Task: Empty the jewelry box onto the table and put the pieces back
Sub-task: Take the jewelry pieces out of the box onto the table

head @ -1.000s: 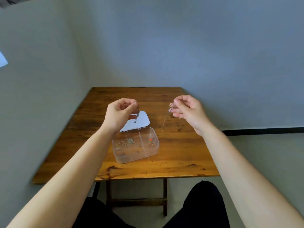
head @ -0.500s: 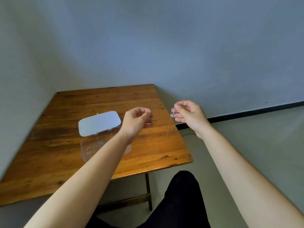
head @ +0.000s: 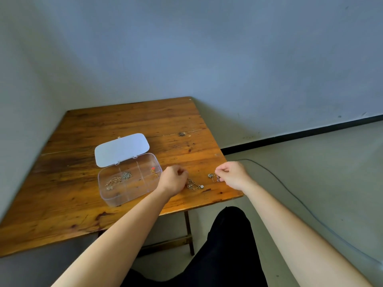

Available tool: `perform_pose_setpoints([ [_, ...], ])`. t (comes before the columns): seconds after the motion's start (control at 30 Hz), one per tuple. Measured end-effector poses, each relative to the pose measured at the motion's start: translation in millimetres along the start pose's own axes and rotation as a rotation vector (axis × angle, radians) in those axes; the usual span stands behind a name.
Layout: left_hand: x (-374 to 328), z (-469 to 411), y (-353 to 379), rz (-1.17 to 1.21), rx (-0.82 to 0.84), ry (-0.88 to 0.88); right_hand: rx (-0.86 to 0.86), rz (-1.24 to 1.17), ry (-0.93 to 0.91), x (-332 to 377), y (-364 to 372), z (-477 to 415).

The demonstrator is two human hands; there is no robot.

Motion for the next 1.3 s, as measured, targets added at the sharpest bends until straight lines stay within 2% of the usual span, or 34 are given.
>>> perform_pose_setpoints([
  [0.13,-12.3,8.9,-23.9,-0.040,-0.031,0.090,-0.020,0.201,-0.043,21.7,-4.6,-4.0],
  [0.33,-13.4,29.2,-95.4,-0.139,-0.181,0.209,-0.070,0.173,-0.193,74.6,-2.2,-13.0],
  [0.43,3.8,37.6,-136.4,-0.304,-0.260,0.171,-0.023,0.182,-0.245,104.6,21.7,-22.9],
  [0.53,32.0,44.2,-174.7,-0.451,-0.288,0.046,0.059,0.165,-0.311,137.5,55.0,-32.4],
  [0.63,57.7,46.5,-197.8,-0.617,-0.225,-0.073,0.142,0.176,-0.364,169.9,90.2,-41.1],
  [0.77,78.0,43.0,-202.3,-0.736,-0.109,-0.168,0.234,0.312,-0.443,204.4,138.0,-50.7],
  [0.9,80.5,33.1,-194.2,-0.882,-0.060,-0.160,0.305,0.579,-0.516,225.9,172.8,-56.6],
  [1.07,87.6,20.2,-178.2,-1.106,0.084,-0.202,0.362,0.889,-0.571,241.2,201.2,-67.7],
  [1.3,95.3,11.3,-170.2,-1.286,0.122,-0.169,0.329,1.106,-0.672,252.7,219.4,-71.3],
])
Point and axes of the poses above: each hand's wrist, its own z-axis away from the middle knuckle, its own y-axis out of the palm, x = y × z, the point moved 8 cm from there along -z, towards the middle knuckle, and after that the axes turned 11 degrees about x, right-handed, at the moved point
